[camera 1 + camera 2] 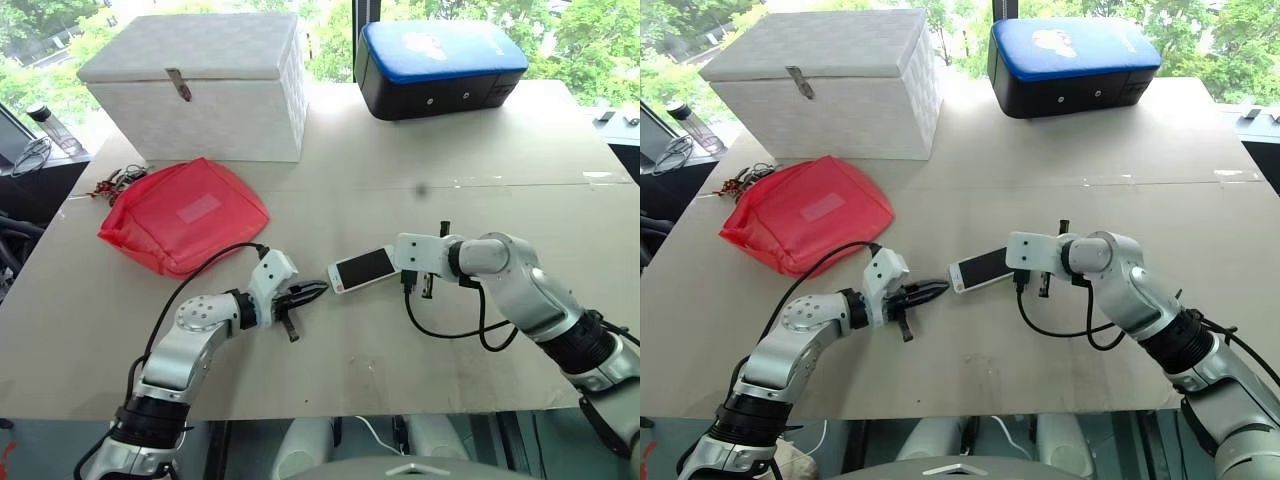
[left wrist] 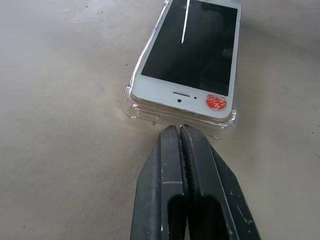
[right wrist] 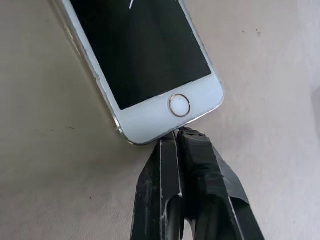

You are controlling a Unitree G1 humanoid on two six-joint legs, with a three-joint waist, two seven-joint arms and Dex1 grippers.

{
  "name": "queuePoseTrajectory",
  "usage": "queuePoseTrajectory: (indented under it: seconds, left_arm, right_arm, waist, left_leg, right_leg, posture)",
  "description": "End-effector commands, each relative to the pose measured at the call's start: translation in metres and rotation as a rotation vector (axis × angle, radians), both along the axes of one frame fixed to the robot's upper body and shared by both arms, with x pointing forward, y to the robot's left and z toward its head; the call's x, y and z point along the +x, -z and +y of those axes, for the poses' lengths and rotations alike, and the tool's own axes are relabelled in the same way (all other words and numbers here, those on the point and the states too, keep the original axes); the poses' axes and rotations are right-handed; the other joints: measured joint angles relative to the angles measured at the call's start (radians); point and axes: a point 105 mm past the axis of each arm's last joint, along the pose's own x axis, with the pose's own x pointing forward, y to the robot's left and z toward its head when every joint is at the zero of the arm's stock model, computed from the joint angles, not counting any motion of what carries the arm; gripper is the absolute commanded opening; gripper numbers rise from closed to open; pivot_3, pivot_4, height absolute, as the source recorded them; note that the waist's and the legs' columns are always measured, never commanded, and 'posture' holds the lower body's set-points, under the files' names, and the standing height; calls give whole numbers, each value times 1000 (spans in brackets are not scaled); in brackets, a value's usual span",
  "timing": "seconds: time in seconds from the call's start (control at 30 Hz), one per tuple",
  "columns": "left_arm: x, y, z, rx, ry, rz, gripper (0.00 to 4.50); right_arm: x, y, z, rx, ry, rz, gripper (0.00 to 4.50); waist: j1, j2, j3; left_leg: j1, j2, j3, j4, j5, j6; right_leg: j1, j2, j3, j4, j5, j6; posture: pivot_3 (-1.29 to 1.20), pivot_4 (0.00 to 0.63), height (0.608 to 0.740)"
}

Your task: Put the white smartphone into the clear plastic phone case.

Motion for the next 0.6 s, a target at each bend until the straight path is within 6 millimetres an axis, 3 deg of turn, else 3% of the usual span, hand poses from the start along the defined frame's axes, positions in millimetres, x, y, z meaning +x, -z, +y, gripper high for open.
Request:
queuePoseTrajectory:
  seconds: [0.03,0.13,0.27,0.6]
  left_arm:
    - [9,5,14,33,-56,16,70]
    - [14,0,15,29,-60,4,70]
    - [26,-8,16,32,-59,-33,70]
    - [64,-24,23,98,-26,-115,70]
  right_arm:
    - [-13,-3,30,19,-138,-2,0]
    - [-18,-6,43,41,-201,-20,0]
    - [-16,-13,43,72,-219,-29,0]
    - [-21,-23,24,125,-147,-3,0]
  waist:
    - [-2,0,0]
    - [-9,0,0]
    - [-12,0,0]
    - [-9,0,0]
  left_leg:
    - [0,0,0,0,0,0]
    - [1,0,0,0,1,-1]
    - [1,0,0,0,1,-2]
    - [-4,-1,-2,0,1,-2]
  right_leg:
    - [0,0,0,0,0,0]
    - [1,0,0,1,0,0]
    - [0,1,0,2,0,0]
    - [-3,0,-4,0,0,0]
  posture:
    - [0,150,740]
    - [0,150,740]
    - [0,150,740]
    - [0,150,740]
